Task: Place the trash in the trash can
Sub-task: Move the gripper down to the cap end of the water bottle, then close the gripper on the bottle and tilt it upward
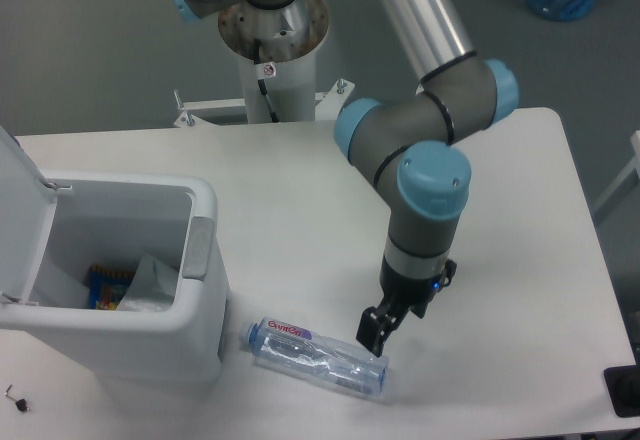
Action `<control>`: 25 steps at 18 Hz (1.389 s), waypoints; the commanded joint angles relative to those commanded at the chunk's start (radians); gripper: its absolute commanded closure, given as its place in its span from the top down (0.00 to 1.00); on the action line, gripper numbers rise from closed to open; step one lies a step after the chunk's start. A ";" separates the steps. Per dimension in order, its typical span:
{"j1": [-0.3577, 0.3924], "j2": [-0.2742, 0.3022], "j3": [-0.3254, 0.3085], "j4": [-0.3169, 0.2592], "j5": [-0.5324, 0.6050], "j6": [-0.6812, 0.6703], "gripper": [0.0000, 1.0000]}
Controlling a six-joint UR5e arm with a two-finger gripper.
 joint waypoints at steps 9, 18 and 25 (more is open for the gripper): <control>-0.025 -0.095 0.078 0.008 0.070 -0.101 1.00; -0.046 -0.112 0.068 0.008 0.084 -0.130 1.00; -0.051 -0.143 0.068 0.006 0.084 -0.164 1.00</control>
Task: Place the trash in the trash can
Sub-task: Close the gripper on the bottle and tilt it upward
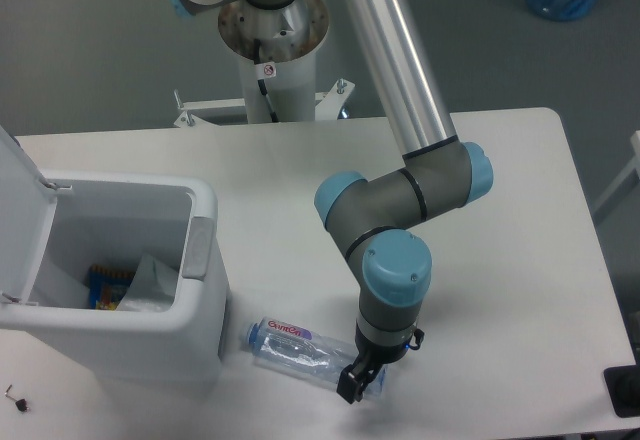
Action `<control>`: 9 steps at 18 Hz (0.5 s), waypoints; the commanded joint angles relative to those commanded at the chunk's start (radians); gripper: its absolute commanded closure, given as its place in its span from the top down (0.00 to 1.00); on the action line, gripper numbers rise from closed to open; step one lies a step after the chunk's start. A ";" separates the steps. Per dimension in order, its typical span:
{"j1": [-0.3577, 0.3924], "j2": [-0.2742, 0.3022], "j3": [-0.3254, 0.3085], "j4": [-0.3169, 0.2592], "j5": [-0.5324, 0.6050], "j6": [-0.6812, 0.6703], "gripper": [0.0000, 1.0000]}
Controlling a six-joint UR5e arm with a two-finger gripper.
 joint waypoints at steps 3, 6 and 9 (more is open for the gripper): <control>-0.002 -0.009 0.000 0.000 0.002 0.000 1.00; -0.002 -0.011 0.000 0.000 0.002 0.000 1.00; -0.002 -0.011 -0.002 -0.002 0.002 0.000 0.95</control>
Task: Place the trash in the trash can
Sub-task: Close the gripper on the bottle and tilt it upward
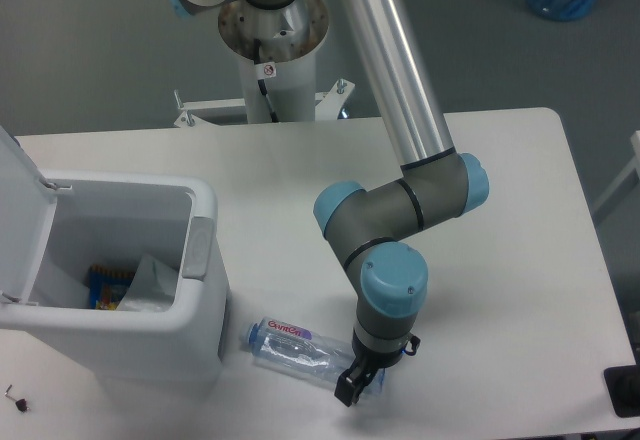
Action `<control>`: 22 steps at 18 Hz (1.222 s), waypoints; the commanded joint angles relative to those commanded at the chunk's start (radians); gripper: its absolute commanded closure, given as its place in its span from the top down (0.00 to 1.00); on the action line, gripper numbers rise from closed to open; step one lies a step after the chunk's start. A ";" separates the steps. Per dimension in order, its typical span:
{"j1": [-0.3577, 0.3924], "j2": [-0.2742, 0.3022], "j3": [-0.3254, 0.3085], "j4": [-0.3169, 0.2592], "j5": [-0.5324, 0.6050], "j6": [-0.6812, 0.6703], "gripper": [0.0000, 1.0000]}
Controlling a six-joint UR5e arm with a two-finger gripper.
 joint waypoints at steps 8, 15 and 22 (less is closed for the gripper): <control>-0.008 0.008 -0.006 0.000 -0.002 0.000 0.71; -0.008 0.008 -0.008 0.000 0.000 0.002 0.62; -0.008 0.011 -0.006 0.003 0.002 0.011 0.60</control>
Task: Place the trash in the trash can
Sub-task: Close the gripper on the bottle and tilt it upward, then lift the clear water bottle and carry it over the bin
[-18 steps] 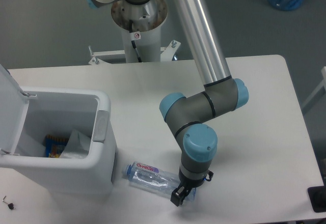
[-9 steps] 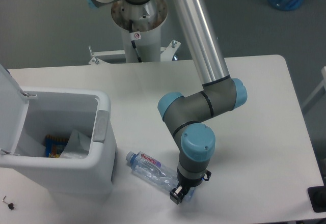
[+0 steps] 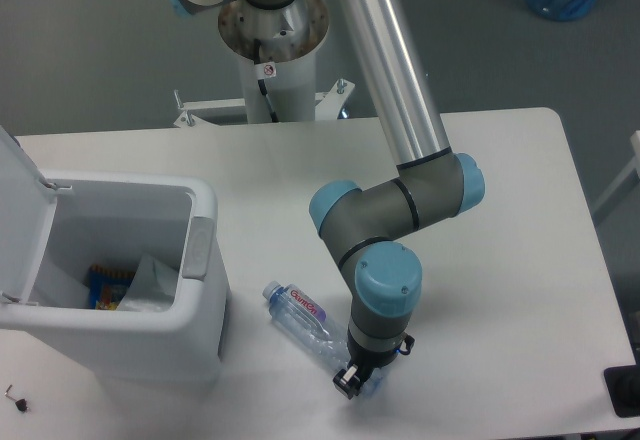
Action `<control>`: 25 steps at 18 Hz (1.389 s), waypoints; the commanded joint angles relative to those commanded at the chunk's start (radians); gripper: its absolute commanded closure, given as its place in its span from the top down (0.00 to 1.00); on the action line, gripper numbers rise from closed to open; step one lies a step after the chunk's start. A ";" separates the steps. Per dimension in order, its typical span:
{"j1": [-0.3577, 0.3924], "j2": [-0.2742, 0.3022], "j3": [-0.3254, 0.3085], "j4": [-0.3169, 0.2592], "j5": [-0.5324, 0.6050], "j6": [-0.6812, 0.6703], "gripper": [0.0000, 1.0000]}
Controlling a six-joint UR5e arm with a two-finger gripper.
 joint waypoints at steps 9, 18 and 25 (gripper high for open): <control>0.000 0.049 0.000 -0.002 -0.002 0.024 0.60; 0.006 0.187 0.025 0.078 0.018 0.127 0.60; 0.014 0.296 0.073 0.230 0.011 0.201 0.60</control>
